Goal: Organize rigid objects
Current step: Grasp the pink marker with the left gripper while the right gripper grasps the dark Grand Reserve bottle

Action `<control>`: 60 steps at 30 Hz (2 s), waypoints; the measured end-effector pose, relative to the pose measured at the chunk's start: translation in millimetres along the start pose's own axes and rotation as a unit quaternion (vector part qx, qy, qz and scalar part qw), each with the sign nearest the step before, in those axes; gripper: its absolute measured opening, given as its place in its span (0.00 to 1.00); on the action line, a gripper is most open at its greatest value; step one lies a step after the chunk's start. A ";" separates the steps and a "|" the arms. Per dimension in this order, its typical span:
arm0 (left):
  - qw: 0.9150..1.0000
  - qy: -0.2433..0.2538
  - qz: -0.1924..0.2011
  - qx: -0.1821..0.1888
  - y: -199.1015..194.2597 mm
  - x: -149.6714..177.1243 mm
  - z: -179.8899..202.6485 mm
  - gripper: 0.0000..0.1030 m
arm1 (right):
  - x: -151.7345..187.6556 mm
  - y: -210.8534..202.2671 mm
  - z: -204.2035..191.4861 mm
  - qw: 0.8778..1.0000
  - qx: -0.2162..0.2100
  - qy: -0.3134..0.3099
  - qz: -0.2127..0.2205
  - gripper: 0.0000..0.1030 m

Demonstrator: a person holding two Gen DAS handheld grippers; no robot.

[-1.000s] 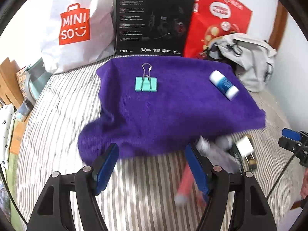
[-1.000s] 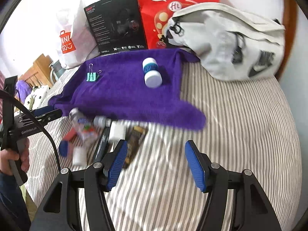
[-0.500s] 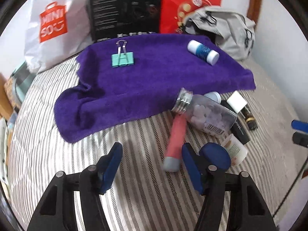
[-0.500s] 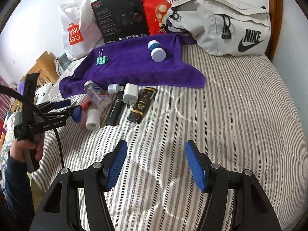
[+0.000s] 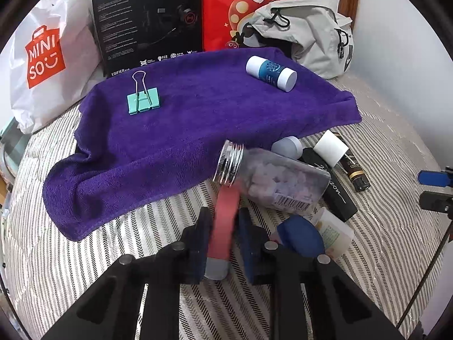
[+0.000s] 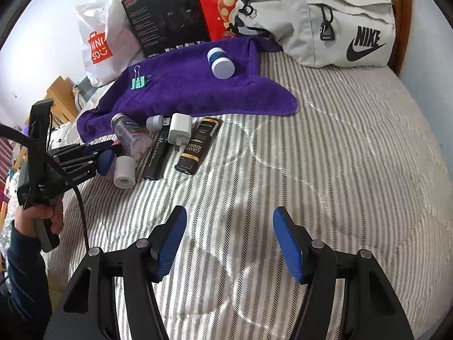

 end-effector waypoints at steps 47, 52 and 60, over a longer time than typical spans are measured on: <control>0.998 -0.057 -0.002 -0.019 -14.0 23.0 -14.3 0.17 | -47.0 70.6 -35.1 0.988 0.026 -0.153 0.007 0.24; 0.998 -0.051 0.001 -0.028 -13.4 22.4 -13.4 0.17 | -51.4 74.1 -37.4 0.989 0.023 -0.147 0.015 0.25; 0.999 -0.046 -0.006 -0.024 -15.2 24.4 -12.4 0.16 | -46.9 69.8 -34.7 0.990 0.013 -0.143 -0.002 0.23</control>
Point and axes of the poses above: each gripper's, at about its wrist camera, not at the fingertips, and y roughly the way its jaws point, z to its right, x to its underside, the point moved 9 cm from there along y, roughly the way its jaws point, and after that the axes turned 12 degrees about y, right-handed, at the moved point
